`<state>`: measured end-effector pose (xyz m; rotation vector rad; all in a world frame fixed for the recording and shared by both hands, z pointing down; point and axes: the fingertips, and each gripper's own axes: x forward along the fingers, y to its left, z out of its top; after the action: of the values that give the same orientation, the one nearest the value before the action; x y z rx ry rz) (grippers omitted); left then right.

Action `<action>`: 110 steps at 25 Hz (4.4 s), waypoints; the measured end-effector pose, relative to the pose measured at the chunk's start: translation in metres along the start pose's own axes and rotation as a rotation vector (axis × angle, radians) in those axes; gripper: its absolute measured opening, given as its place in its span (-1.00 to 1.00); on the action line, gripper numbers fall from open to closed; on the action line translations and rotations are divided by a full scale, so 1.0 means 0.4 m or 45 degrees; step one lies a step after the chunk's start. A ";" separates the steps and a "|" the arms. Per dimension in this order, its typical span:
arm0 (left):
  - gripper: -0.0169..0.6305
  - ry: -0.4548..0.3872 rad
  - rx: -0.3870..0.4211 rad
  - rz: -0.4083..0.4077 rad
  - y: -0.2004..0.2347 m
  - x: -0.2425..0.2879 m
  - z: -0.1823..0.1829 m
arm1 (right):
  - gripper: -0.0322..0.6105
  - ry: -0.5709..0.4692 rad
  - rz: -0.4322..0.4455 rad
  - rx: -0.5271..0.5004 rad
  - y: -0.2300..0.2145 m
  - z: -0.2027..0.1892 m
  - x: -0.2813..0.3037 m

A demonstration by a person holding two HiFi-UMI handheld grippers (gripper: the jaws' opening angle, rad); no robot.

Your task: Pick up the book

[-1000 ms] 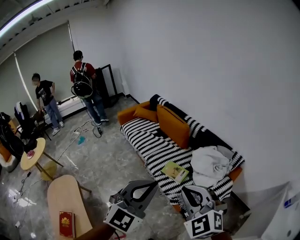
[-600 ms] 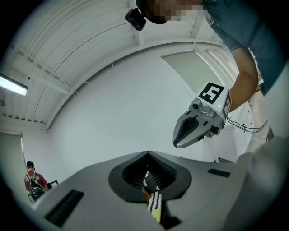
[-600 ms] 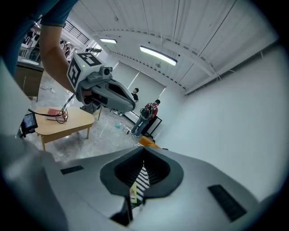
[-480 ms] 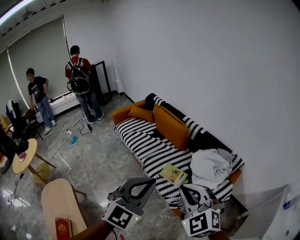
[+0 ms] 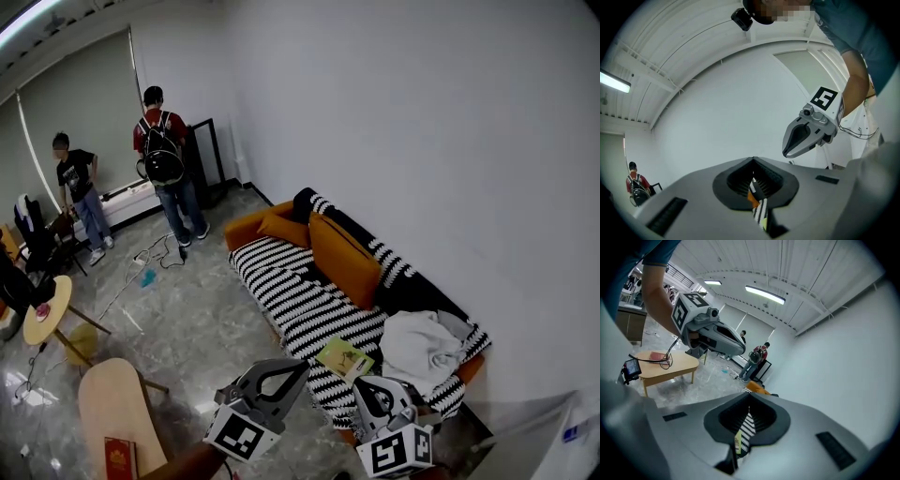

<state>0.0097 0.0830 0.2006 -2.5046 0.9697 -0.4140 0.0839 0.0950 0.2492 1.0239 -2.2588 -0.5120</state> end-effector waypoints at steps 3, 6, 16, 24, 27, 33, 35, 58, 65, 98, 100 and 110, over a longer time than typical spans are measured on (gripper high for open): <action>-0.94 0.015 0.000 0.006 0.006 0.056 -0.010 | -0.86 -0.011 0.035 0.012 -0.026 -0.023 0.028; -0.94 0.034 0.001 0.017 0.012 0.112 -0.018 | -0.86 -0.023 0.061 0.007 -0.056 -0.058 0.056; -0.94 0.083 -0.013 0.052 0.026 0.210 -0.043 | -0.86 -0.043 0.116 0.025 -0.116 -0.130 0.125; -0.94 0.080 -0.034 0.039 0.068 0.258 -0.086 | -0.86 -0.018 0.126 0.043 -0.136 -0.150 0.189; -0.94 0.070 -0.045 0.015 0.093 0.278 -0.109 | -0.86 0.001 0.116 0.054 -0.147 -0.150 0.219; -0.94 0.045 -0.065 -0.039 0.165 0.337 -0.171 | -0.86 0.067 0.083 0.081 -0.179 -0.173 0.304; -0.94 0.035 -0.076 -0.060 0.188 0.351 -0.193 | -0.86 0.090 0.075 0.093 -0.184 -0.175 0.335; -0.94 0.009 -0.188 -0.216 0.318 0.407 -0.395 | -0.86 0.303 0.036 0.139 -0.145 -0.278 0.592; -0.94 0.074 -0.223 -0.204 0.320 0.416 -0.455 | -0.86 0.373 0.067 0.181 -0.099 -0.411 0.672; -0.94 0.425 -0.384 -0.323 0.155 0.535 -0.776 | -0.33 0.909 0.167 1.305 0.209 -1.232 0.787; -0.94 0.450 -0.394 -0.324 0.149 0.542 -0.808 | -0.32 0.927 0.170 1.391 0.239 -1.269 0.800; -0.94 0.519 -0.452 -0.338 0.128 0.604 -0.941 | -0.26 1.027 0.142 1.709 0.317 -1.412 0.825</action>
<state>-0.0034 -0.2218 0.5314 -2.9553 0.9176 -0.9373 0.2151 -0.1349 0.8607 1.2792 -1.6712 1.4162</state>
